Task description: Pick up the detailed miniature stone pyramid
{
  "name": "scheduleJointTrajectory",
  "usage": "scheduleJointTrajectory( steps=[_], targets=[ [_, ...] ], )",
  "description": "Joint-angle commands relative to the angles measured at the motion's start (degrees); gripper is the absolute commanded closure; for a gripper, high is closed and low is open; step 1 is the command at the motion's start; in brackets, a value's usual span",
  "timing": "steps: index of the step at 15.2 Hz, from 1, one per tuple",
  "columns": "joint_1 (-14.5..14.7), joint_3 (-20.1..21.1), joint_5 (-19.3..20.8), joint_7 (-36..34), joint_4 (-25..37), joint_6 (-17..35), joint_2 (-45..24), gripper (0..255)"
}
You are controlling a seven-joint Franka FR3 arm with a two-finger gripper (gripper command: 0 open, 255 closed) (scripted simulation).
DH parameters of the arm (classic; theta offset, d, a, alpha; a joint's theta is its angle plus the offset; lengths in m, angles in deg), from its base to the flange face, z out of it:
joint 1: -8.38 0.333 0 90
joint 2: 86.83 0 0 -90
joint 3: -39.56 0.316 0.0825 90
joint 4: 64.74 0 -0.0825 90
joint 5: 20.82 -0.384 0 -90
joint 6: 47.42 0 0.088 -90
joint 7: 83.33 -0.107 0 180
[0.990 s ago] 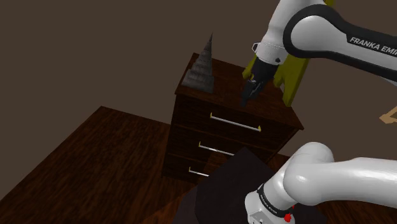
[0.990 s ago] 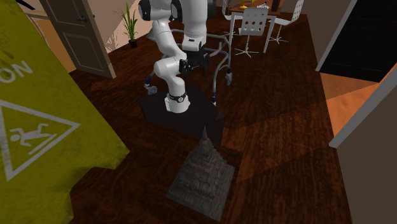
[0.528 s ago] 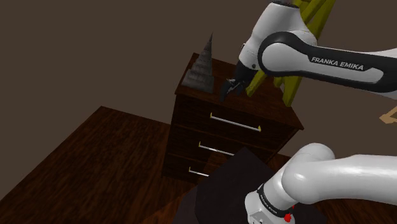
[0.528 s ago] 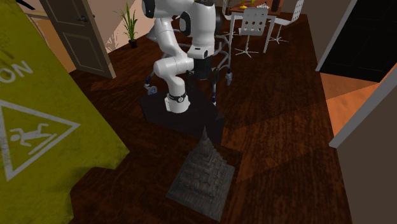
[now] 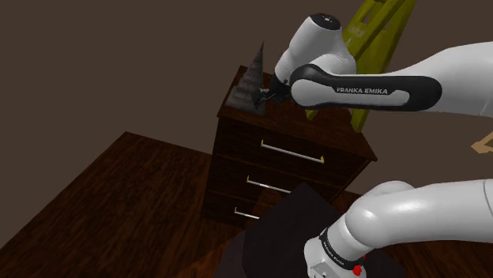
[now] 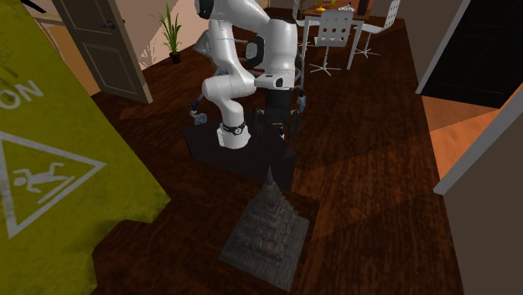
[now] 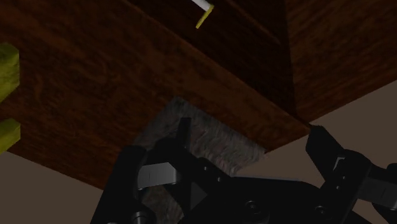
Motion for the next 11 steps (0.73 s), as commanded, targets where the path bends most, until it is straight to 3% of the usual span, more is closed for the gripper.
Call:
scheduleJointTrajectory(
  steps=[1,6,11],
  targets=[
    [-3.2,2.3,3.5,-5.2,0.6,5.6,-2.8,0],
    [-13.8,10.1,15.6,-20.9,5.3,14.8,-10.0,0],
    [-26.2,19.3,33.1,-41.0,12.9,18.4,-16.7,0]
  ],
)
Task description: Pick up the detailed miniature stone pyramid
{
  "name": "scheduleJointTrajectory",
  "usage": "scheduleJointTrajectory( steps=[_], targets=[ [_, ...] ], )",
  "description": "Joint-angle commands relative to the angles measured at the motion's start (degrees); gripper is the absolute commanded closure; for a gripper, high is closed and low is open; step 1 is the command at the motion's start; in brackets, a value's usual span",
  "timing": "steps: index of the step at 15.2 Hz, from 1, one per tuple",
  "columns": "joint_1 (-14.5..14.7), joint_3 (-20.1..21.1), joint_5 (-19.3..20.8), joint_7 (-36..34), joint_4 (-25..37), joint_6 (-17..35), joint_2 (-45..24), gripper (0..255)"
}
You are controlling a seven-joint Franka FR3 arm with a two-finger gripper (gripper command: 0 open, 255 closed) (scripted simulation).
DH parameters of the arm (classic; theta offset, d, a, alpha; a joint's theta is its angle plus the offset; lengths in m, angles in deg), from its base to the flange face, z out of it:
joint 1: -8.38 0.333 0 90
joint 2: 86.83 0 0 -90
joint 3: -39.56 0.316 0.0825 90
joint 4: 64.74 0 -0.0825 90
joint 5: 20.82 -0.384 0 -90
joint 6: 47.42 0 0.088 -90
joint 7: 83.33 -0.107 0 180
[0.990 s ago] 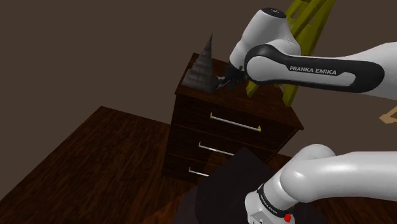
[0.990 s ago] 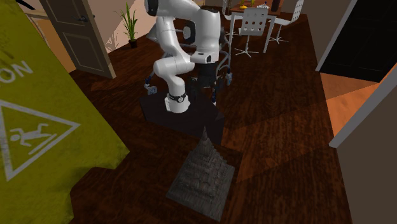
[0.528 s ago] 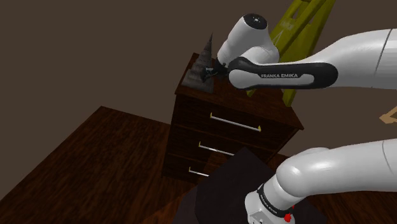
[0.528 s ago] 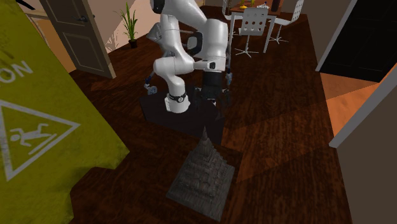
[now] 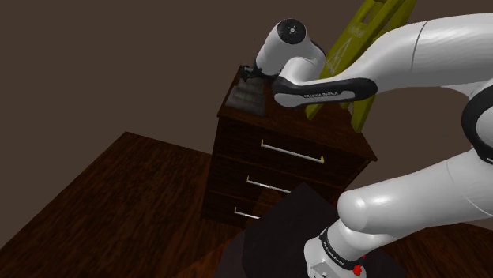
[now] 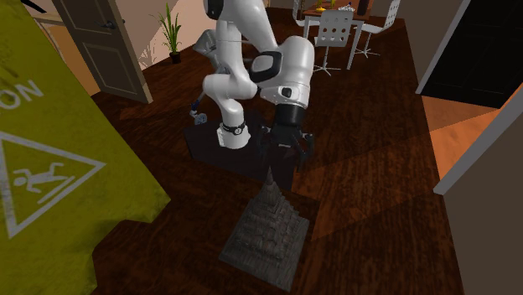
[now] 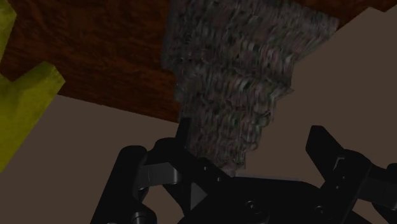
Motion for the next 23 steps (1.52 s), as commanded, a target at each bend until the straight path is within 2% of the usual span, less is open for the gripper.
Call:
scheduleJointTrajectory(
  steps=[1,4,7,15,17,18,23],
  targets=[
    [-5.0,3.4,8.4,-9.1,3.0,1.0,-2.8,0],
    [-10.0,7.6,20.1,-21.4,8.7,-1.1,-7.0,0],
    [-12.5,10.3,30.4,-31.8,14.5,-5.2,-11.4,0],
    [-12.6,11.1,38.8,-40.4,13.5,-6.2,-14.6,0],
    [-12.6,11.1,39.4,-40.9,13.3,-6.2,-14.8,0],
    [-12.6,11.1,39.4,-41.0,13.4,-6.3,-14.9,255],
    [-12.6,11.1,39.3,-40.9,13.3,-6.2,-14.8,255]
  ],
)
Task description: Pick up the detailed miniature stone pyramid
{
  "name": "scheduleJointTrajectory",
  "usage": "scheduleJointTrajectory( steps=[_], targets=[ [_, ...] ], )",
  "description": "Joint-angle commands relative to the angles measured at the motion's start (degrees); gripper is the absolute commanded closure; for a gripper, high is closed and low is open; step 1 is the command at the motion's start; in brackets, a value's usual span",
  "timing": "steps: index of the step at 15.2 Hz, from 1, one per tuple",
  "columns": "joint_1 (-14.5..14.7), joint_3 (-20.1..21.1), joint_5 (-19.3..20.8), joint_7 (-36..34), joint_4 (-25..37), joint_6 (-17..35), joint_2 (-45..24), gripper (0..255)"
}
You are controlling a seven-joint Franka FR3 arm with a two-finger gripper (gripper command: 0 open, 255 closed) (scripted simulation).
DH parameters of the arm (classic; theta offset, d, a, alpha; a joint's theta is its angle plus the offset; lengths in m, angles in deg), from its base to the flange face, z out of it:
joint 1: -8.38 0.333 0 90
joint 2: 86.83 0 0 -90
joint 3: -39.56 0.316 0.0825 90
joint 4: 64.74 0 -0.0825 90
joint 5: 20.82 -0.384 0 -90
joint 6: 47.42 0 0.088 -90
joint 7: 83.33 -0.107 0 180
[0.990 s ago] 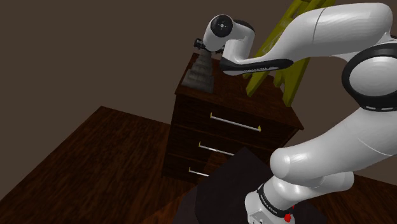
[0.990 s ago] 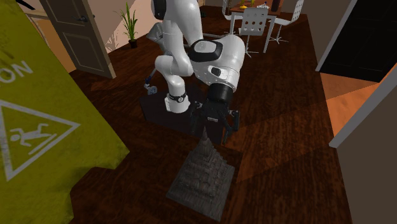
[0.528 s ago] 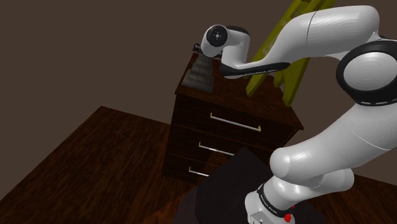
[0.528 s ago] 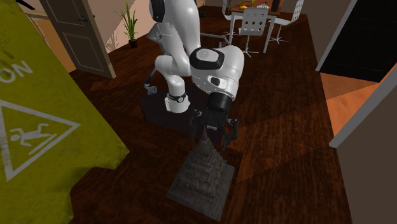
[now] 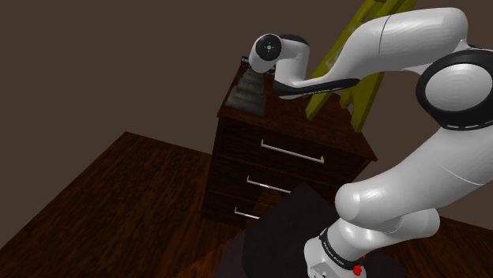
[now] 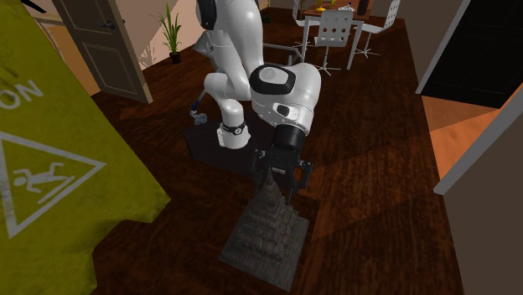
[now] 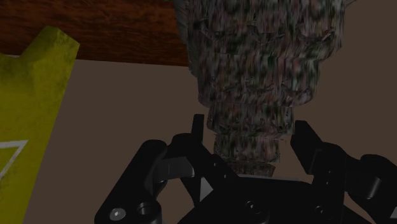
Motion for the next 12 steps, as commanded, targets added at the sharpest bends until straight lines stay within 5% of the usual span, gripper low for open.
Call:
scheduleJointTrajectory(
  steps=[1,4,12],
  targets=[
    [0.0,0.0,0.0,0.0,-0.1,0.0,0.0,255],
    [0.0,0.0,0.1,0.0,-0.1,0.0,0.0,255],
    [0.1,-0.7,-7.7,7.9,2.2,0.2,2.7,255]
  ],
)
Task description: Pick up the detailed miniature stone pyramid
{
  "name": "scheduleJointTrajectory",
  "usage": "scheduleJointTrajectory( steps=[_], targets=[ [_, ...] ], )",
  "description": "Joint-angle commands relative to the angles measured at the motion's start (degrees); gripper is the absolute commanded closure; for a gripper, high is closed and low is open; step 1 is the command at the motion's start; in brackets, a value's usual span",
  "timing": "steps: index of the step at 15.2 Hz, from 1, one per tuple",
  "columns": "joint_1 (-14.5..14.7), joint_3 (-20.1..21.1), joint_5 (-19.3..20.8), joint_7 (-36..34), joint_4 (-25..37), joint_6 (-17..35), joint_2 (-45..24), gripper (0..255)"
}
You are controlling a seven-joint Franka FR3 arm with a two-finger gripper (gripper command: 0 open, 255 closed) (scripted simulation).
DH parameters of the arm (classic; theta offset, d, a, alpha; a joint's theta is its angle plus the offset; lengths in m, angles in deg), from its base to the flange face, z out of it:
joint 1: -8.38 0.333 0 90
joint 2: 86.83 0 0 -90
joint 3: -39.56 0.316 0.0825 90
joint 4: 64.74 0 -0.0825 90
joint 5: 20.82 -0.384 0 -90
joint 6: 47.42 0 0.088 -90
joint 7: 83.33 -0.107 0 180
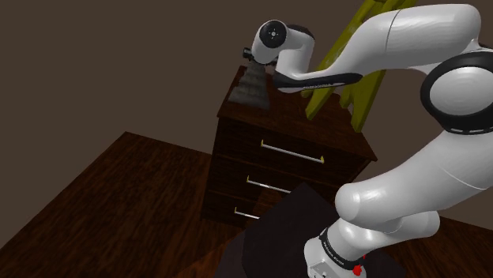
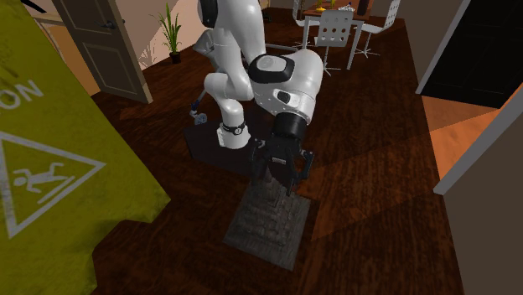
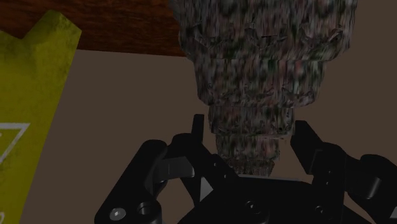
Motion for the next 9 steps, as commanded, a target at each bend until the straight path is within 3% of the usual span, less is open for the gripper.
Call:
scheduleJointTrajectory(
  steps=[1,7,9],
  targets=[
    [0.1,-0.1,-2.0,2.1,0.9,-0.2,0.7,255],
    [0.6,-0.8,-7.4,7.8,3.1,-1.0,2.1,255],
    [0.6,-0.8,-7.5,8.0,3.2,-1.0,2.2,255]
  ],
)
